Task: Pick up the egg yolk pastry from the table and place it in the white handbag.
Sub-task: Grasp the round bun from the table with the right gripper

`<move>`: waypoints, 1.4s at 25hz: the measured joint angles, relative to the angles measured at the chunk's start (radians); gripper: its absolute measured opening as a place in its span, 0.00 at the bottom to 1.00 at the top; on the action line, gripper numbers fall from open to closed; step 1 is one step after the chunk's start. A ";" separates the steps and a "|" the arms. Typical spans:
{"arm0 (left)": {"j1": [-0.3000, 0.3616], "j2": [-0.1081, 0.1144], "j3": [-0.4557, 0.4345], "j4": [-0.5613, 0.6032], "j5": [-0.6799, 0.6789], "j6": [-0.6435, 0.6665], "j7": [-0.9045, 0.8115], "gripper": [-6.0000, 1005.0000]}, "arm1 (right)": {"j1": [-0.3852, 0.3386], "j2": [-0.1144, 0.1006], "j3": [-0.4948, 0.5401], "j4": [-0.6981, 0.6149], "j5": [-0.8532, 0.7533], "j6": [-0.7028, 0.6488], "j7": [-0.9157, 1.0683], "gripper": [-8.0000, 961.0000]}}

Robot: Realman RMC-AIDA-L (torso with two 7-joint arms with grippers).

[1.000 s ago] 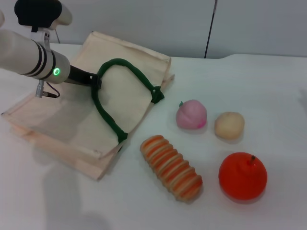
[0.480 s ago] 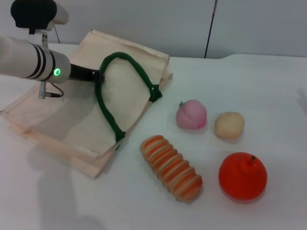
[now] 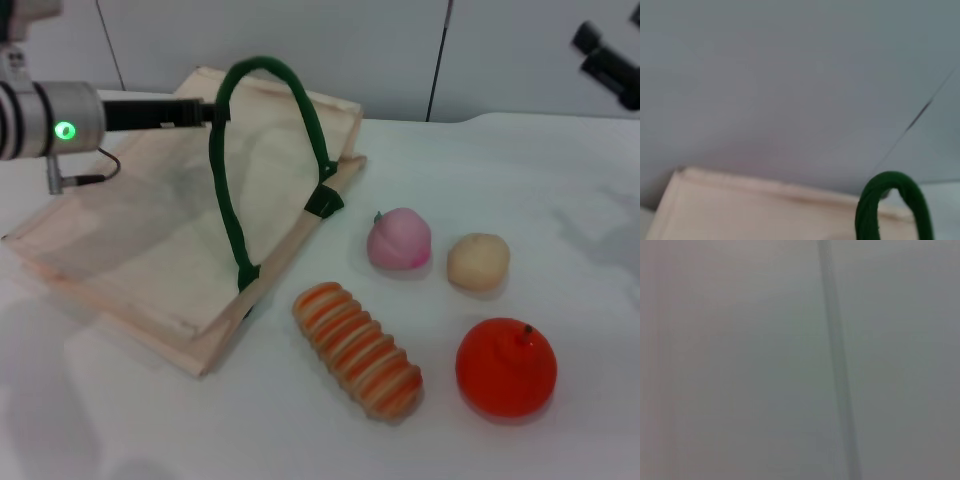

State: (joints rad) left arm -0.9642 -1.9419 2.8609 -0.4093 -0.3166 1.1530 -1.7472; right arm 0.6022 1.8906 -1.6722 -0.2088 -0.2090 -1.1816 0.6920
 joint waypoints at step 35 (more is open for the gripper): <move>0.091 0.064 0.001 -0.043 -0.234 0.337 0.048 0.13 | 0.181 0.020 0.240 -0.400 -1.756 0.137 1.024 0.92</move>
State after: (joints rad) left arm -0.8729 -1.8774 2.8624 -0.4526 -0.5501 1.4902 -1.6997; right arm 0.7834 1.9104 -1.4320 -0.6090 -1.9652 -1.0451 1.7162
